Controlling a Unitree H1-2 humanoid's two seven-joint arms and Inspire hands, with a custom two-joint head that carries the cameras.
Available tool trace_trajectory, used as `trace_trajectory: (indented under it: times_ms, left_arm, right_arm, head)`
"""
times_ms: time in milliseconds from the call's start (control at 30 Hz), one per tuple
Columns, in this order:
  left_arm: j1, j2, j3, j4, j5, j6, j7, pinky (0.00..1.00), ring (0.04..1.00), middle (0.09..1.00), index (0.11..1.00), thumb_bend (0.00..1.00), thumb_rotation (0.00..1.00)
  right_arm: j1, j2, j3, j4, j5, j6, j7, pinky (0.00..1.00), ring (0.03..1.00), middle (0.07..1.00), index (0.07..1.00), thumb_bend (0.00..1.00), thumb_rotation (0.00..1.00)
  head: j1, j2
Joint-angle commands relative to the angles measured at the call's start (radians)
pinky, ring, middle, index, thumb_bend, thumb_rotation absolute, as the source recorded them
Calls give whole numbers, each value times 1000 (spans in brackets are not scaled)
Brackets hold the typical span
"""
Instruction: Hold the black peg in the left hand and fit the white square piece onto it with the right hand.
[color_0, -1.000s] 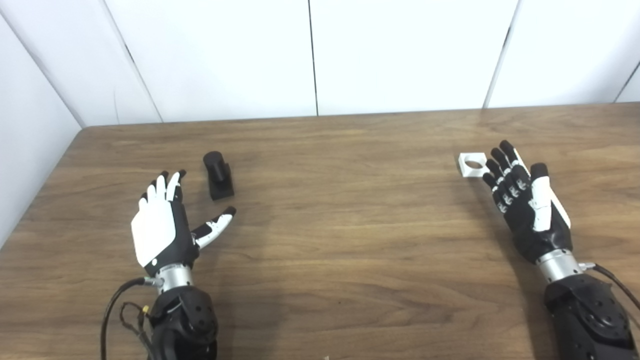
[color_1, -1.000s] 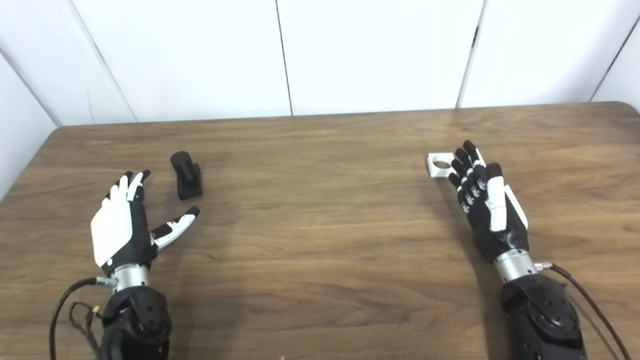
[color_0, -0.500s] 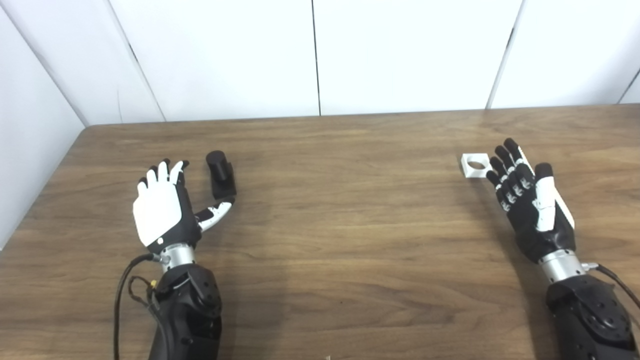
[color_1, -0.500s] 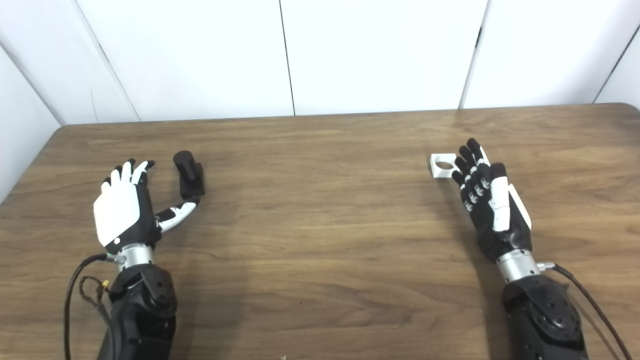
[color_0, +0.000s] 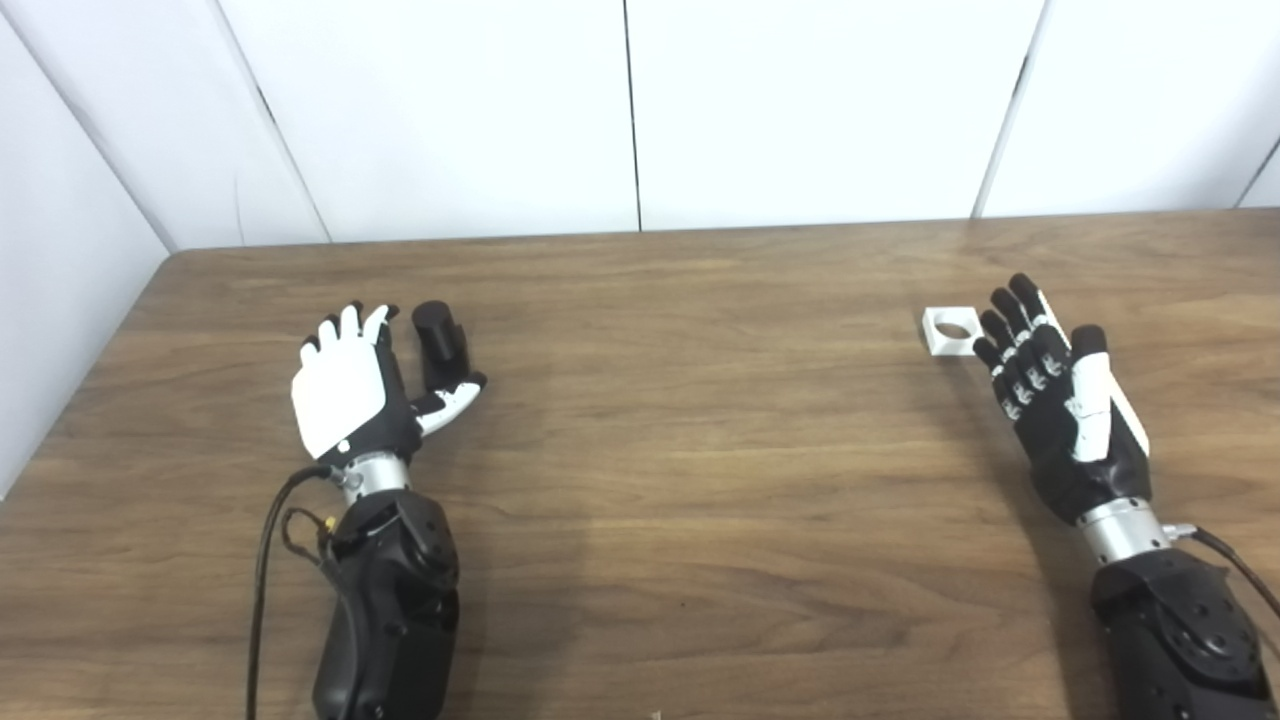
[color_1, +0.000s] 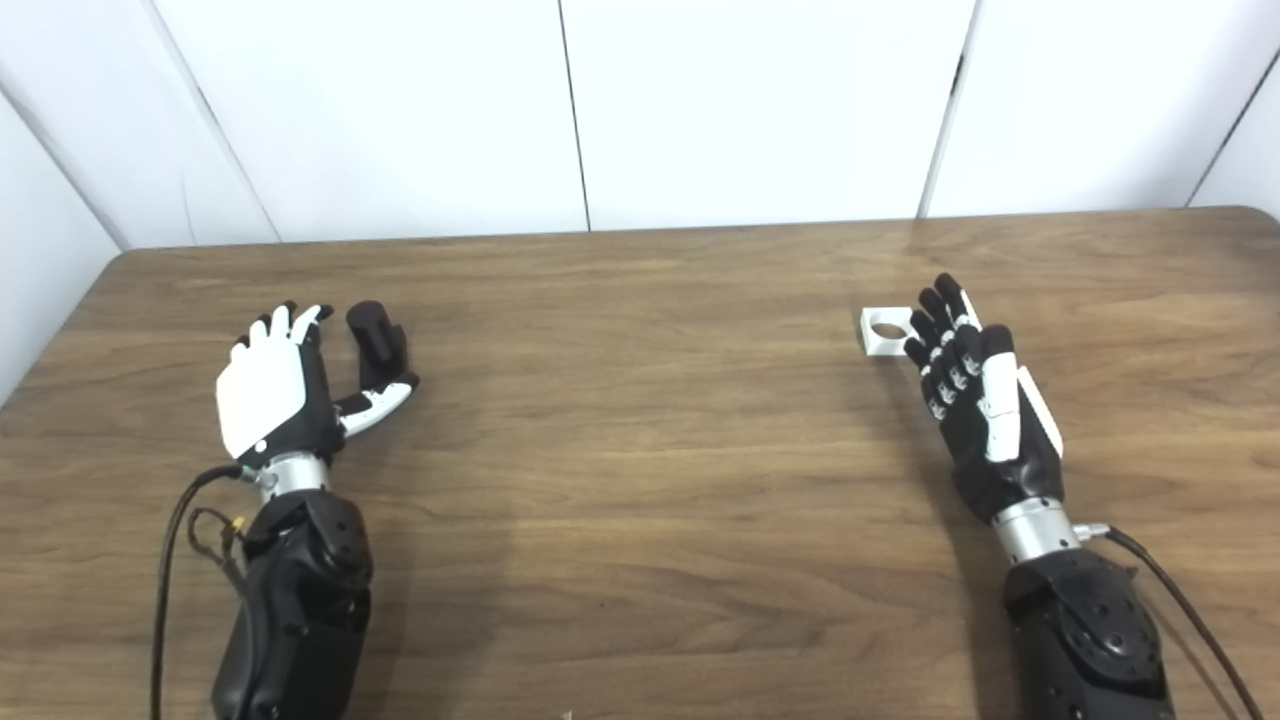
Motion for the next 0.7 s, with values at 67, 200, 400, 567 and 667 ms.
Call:
trace_trajectory:
  times_ms: [67,200,400,567,667]
  left_arm:
    - [-66,5,15,7,40,1,-2,1000,1000,981,870,743,468]
    - [-80,2,22,28,51,1,-9,1000,1000,982,870,737,486]
    - [-103,-1,35,65,71,1,-15,1000,1000,978,868,737,500]
    - [-119,-7,52,93,80,1,-15,1000,1000,973,858,735,491]
    - [-126,-5,57,107,86,1,-15,1000,1000,973,855,733,488]
  right_arm:
    - [44,41,20,91,7,-32,12,1000,1000,1000,1000,628,1000]
    - [44,39,20,91,6,-31,13,1000,1000,1000,1000,626,1000]
    - [45,37,17,86,15,-24,15,1000,1000,1000,1000,619,1000]
    - [46,36,18,85,15,-20,16,1000,1000,1000,1000,616,1000]
    - [47,35,17,84,14,-18,14,1000,1000,1000,1000,632,1000]
  head:
    - [-2,-1]
    - [1,0]
    - [1,-1]
    - [4,1]
    - [6,1]
